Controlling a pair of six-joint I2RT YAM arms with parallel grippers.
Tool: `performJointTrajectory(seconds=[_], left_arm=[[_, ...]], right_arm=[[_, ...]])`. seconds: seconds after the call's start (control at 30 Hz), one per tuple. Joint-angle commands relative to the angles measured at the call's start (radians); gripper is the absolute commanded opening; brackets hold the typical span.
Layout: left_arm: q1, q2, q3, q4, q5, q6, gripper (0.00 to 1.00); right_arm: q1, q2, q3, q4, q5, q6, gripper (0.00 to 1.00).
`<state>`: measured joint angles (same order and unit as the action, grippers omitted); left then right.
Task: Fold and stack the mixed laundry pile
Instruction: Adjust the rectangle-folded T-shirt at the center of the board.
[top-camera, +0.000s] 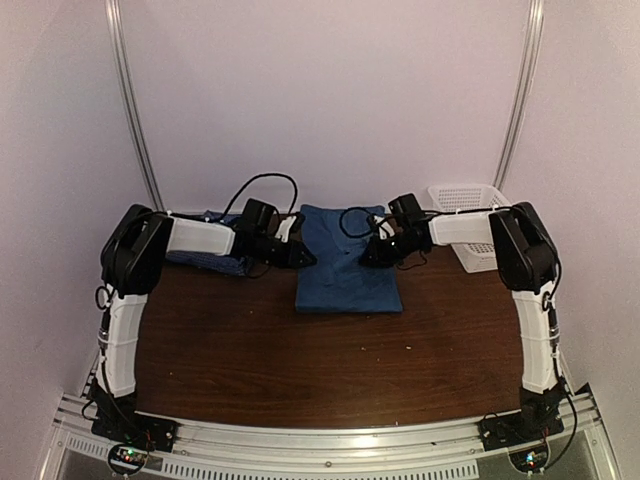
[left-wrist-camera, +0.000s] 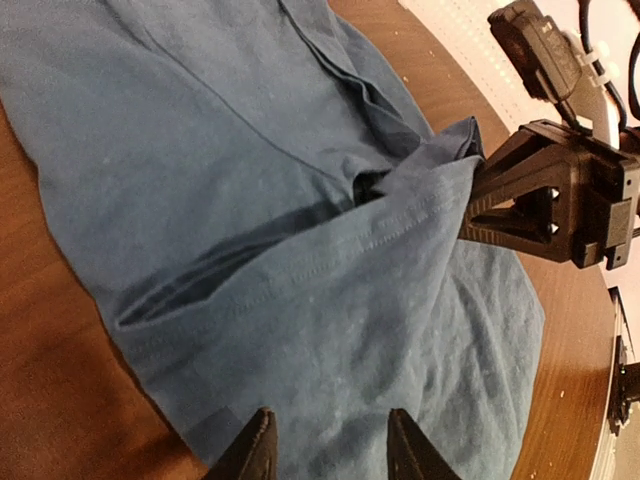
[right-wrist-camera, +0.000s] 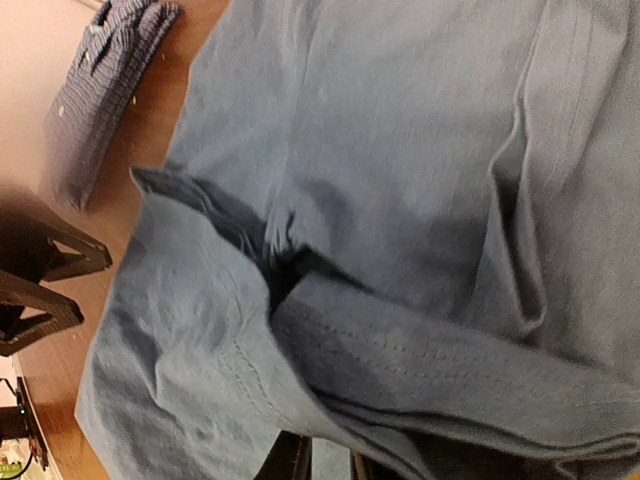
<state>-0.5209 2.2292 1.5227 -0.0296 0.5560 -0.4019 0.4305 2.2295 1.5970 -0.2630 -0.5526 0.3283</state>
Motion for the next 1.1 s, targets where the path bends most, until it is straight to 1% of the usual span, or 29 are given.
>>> performJointTrajectory(seconds=[0.0, 0.17, 0.37, 0.47, 0.57, 0.67, 0.7, 0.87, 0.97, 1.0, 1.07], left_arm=[[0.001, 0.075, 0.124, -0.026, -0.016, 0.017, 0.38], [0.012, 0.182, 0.259, -0.090, -0.045, 0.007, 0.38], [0.041, 0.255, 0.324, -0.114, -0.065, -0.010, 0.38], [0.052, 0.267, 0.344, -0.141, -0.075, 0.000, 0.38], [0.057, 0.226, 0.336, -0.152, -0.078, 0.018, 0.39], [0.058, 0.135, 0.298, -0.152, -0.095, 0.037, 0.43], [0.057, 0.096, 0.281, -0.154, -0.101, 0.042, 0.43], [0.056, -0.091, 0.118, -0.159, -0.136, 0.053, 0.47], [0.055, -0.191, -0.043, -0.119, -0.126, 0.047, 0.46], [0.052, -0.220, -0.123, -0.093, -0.111, 0.045, 0.46], [0.041, -0.263, -0.213, -0.073, -0.103, 0.053, 0.46]], right_arm=[[-0.039, 0.036, 0.107, -0.017, 0.034, 0.011, 0.15], [-0.072, 0.103, 0.164, -0.041, 0.041, 0.012, 0.15], [-0.089, 0.152, 0.159, -0.053, 0.041, 0.000, 0.16], [-0.090, 0.144, 0.151, -0.063, 0.038, -0.007, 0.16], [-0.094, 0.090, 0.135, -0.082, 0.037, -0.017, 0.20], [-0.095, -0.028, 0.080, -0.076, 0.025, -0.021, 0.31], [-0.095, -0.088, 0.051, -0.071, 0.015, -0.018, 0.33], [-0.092, -0.291, -0.144, -0.040, -0.042, 0.010, 0.35], [-0.085, -0.376, -0.263, -0.014, -0.067, 0.029, 0.36], [-0.081, -0.394, -0.292, -0.010, -0.071, 0.032, 0.36], [-0.075, -0.414, -0.341, -0.018, -0.074, 0.031, 0.38]])
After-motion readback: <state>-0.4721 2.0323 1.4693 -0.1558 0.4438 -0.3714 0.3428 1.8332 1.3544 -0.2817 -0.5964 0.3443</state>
